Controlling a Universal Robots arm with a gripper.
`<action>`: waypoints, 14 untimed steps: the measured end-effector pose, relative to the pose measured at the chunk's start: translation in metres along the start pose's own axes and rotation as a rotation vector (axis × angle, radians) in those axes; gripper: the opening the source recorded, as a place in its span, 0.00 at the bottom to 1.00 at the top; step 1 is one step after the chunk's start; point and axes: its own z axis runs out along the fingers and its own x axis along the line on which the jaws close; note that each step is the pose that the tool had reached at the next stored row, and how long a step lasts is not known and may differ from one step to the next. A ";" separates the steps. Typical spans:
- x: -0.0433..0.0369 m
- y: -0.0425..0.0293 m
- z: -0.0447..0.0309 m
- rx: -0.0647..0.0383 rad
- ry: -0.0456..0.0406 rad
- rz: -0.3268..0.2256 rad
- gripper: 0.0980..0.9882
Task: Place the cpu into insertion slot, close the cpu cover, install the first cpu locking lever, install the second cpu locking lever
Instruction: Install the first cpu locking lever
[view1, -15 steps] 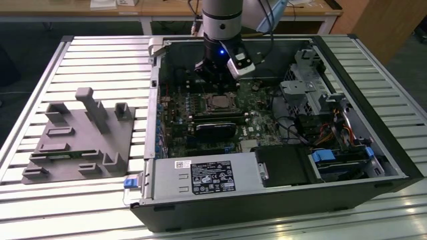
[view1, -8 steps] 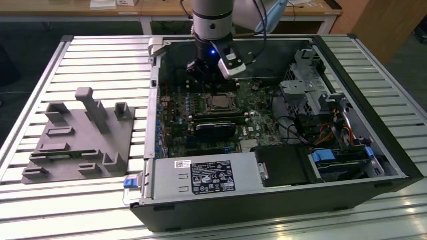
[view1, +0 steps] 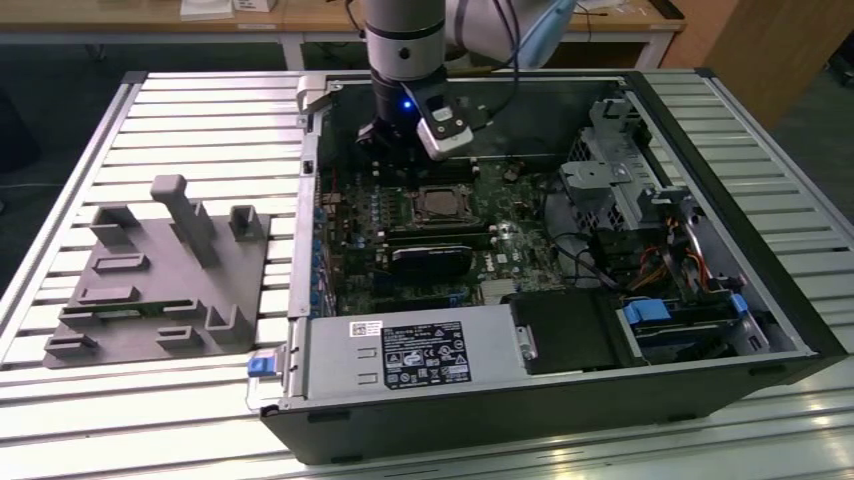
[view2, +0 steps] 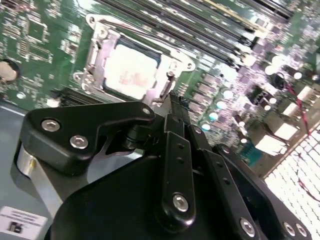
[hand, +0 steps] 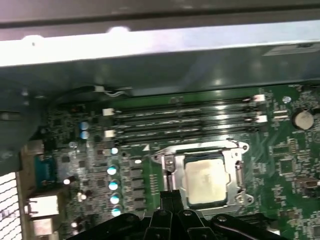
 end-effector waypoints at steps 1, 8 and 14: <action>0.0021 -0.0003 -0.0002 0.000 0.0000 0.000 0.01; 0.0172 -0.0020 -0.0012 0.000 0.0001 0.001 0.01; 0.0235 -0.0027 -0.0016 -0.022 0.0026 0.002 0.01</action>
